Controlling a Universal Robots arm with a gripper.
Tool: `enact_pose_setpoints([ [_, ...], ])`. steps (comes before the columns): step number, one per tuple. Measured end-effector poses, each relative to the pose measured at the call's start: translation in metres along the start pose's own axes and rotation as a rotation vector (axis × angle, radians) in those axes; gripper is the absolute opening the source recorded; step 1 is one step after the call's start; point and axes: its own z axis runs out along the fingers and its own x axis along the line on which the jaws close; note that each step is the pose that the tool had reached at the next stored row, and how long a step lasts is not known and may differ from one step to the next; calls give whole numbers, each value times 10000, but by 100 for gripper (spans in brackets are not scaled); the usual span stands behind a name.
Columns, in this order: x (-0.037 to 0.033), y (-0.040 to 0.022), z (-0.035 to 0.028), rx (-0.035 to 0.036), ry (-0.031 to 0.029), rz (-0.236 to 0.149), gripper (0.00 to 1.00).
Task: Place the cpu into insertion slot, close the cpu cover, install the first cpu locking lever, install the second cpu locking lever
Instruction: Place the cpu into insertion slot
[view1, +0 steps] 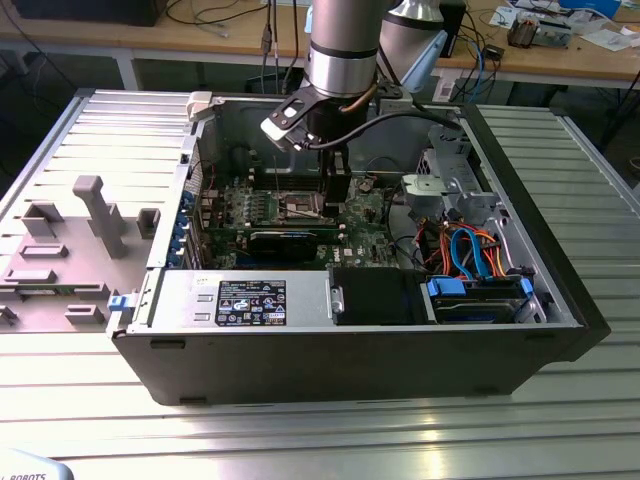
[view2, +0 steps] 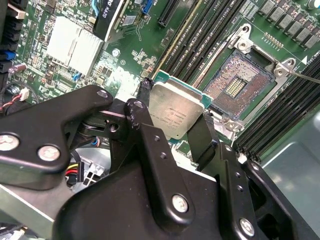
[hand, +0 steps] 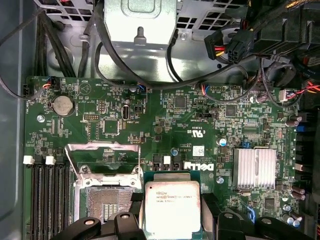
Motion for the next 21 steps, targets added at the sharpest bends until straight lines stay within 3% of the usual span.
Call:
enact_pose_setpoints([
  [21,1,0,6,30,-26,269,54],
])
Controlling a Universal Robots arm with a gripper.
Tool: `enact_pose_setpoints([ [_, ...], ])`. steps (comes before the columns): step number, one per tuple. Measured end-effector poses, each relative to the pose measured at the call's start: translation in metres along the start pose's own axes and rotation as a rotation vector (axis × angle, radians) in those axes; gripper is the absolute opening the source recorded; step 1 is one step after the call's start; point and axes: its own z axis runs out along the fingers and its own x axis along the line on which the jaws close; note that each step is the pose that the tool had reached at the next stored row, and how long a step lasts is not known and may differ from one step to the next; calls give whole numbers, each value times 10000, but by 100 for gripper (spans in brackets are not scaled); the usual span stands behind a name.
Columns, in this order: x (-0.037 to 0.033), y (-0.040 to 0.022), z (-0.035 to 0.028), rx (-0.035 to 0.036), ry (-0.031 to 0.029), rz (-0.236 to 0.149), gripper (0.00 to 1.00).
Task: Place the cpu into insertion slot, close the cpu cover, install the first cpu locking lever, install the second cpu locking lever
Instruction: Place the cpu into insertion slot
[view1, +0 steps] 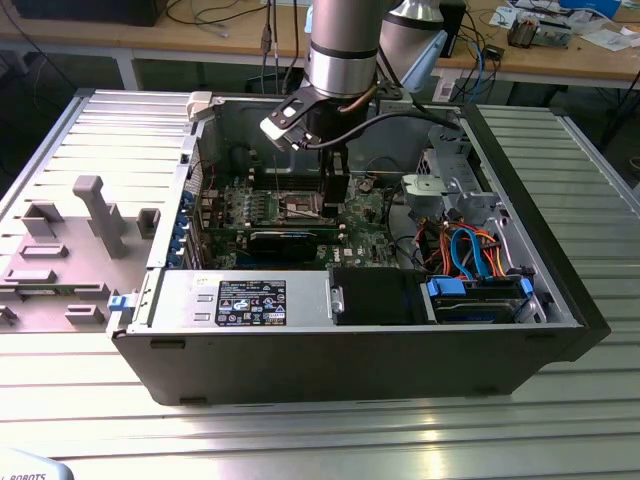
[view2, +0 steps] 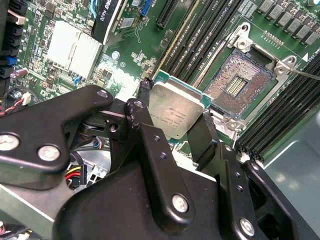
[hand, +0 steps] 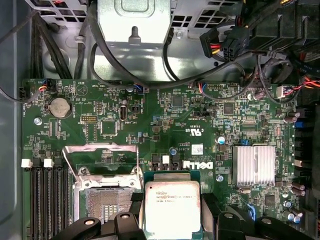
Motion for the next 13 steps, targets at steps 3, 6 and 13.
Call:
enact_pose_setpoints([
  [3,0,0,2,6,-5,59,54],
  [6,0,0,2,10,-9,98,54],
  [13,1,0,5,22,-17,202,54],
])
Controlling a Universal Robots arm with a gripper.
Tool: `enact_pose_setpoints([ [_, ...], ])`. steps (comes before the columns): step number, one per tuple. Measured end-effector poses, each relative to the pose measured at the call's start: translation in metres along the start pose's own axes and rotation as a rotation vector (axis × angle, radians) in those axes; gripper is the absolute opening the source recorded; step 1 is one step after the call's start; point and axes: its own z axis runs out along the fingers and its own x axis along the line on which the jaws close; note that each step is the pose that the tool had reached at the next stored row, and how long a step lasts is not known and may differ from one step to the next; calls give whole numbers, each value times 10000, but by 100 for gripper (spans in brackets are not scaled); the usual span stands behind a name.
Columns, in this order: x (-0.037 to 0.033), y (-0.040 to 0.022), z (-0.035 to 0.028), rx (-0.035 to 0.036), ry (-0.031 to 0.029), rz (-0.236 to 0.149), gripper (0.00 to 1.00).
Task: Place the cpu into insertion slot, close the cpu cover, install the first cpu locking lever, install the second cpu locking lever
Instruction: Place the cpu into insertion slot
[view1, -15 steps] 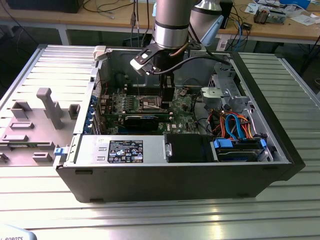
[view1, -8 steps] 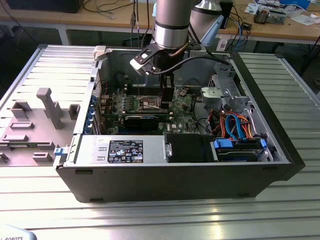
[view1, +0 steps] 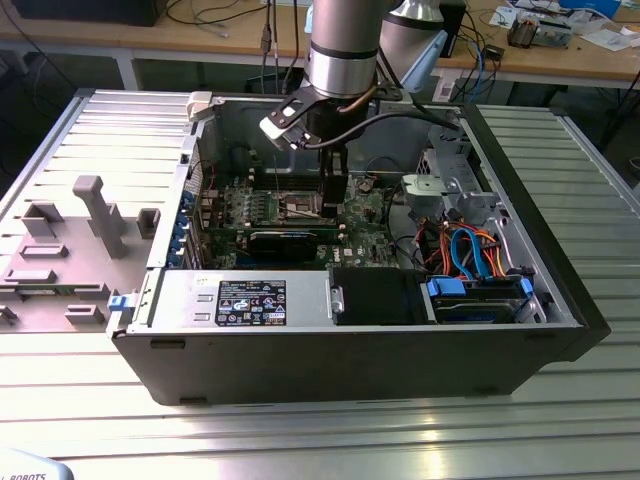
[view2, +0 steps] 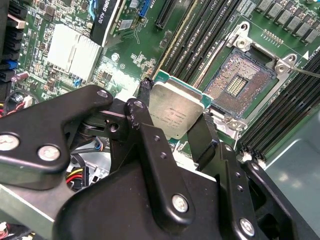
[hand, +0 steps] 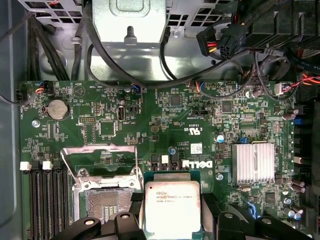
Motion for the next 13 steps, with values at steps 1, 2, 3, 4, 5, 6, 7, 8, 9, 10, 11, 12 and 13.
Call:
enact_pose_setpoints([
  [1,0,0,1,3,-2,25,54],
  [2,0,0,1,5,-3,43,54],
  [3,0,0,1,9,-5,78,54],
  [4,0,0,2,11,-6,93,54],
  [5,0,0,3,12,-9,114,54],
  [6,1,0,3,16,-15,145,54],
  [7,0,0,4,19,-18,173,54],
  [8,0,0,4,22,-19,195,54],
  [9,1,0,5,27,-21,241,54],
  [10,1,0,5,29,-21,260,54],
  [11,1,0,5,31,-22,279,54],
  [12,1,0,5,32,-21,287,54],
  [13,1,0,6,33,-1,287,54],
])
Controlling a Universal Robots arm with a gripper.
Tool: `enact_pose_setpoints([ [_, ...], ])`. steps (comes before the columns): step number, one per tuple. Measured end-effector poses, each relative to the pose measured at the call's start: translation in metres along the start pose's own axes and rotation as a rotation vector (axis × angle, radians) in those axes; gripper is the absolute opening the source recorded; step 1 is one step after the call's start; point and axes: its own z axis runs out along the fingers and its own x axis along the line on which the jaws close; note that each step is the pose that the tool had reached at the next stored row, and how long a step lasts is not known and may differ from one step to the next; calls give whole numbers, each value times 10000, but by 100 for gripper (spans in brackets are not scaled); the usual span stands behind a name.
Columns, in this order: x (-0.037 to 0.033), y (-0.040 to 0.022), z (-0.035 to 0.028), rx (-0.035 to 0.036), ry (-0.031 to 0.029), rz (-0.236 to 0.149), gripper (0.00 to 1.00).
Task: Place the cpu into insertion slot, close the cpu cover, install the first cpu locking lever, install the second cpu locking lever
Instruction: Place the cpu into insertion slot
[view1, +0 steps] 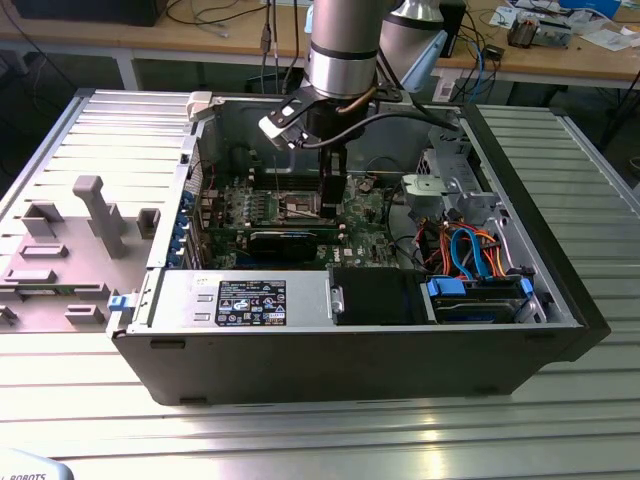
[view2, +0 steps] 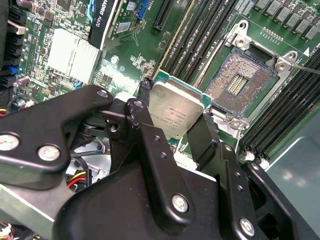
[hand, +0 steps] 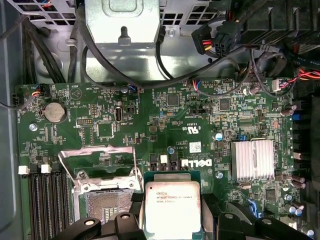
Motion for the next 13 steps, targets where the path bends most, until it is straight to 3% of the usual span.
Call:
enact_pose_setpoints([
  [1,0,-1,1,0,48,0,54],
  [3,-1,-6,0,17,364,-4,54],
  [4,-1,-10,0,27,585,-8,54],
  [6,-1,-16,2,37,895,-99,54],
  [7,-1,-18,3,32,938,-206,54],
  [9,0,-17,4,13,938,-511,54],
  [13,-1,-17,4,11,939,-526,54],
])
